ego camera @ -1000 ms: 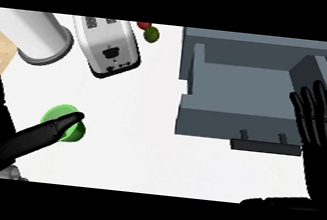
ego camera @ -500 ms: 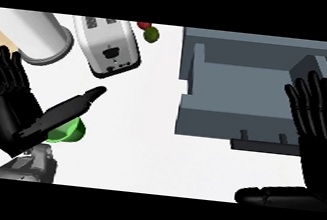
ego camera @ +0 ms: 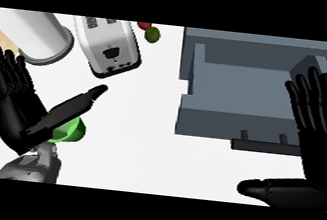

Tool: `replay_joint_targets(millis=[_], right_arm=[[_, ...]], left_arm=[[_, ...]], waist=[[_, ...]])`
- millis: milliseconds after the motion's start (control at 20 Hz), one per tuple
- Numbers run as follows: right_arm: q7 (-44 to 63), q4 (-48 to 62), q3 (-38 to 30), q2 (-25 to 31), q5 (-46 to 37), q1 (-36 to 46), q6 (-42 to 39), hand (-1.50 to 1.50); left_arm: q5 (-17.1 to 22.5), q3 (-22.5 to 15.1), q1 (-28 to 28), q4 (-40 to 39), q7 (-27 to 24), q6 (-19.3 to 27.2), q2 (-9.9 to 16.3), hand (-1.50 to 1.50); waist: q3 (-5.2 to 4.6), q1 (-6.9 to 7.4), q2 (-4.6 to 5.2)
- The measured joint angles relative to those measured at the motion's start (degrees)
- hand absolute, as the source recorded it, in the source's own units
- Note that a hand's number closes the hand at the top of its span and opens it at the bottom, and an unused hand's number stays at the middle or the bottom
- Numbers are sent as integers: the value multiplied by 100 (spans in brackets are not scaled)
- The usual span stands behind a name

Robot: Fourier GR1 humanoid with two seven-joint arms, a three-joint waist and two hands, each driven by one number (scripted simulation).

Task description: Pick up the cup, place it into the drawer and close the drawer

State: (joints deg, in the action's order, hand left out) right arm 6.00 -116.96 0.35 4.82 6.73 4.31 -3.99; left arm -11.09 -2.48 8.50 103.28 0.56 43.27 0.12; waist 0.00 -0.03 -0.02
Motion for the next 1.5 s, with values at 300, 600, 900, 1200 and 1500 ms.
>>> replay_joint_targets(millis=[300,600,900,1200,1500], right_arm=[[-18,-149,-7,-41,-44,-102,-30,-150],[-75,-38,-126,-17,-6,-41,-101,-150],[19,-111,-179,-2,55,-29,-125,-150],[171,-156,-212,15,79,57,-129,-150],[47,59,-264,8,84,129,-189,-150]], left_arm=[[28,-115,-293,142,32,194,-3,-150],[121,-265,-642,182,109,367,-7,-150],[916,-140,-1038,-356,-807,425,-10,-150],[1584,51,-1246,-868,-1572,402,-10,-150],[2236,111,-1345,-1483,-2395,263,-5,-150]], waist=[[0,1,-1],[-1,7,-2],[-2,4,1],[-3,8,0],[-2,8,1]])
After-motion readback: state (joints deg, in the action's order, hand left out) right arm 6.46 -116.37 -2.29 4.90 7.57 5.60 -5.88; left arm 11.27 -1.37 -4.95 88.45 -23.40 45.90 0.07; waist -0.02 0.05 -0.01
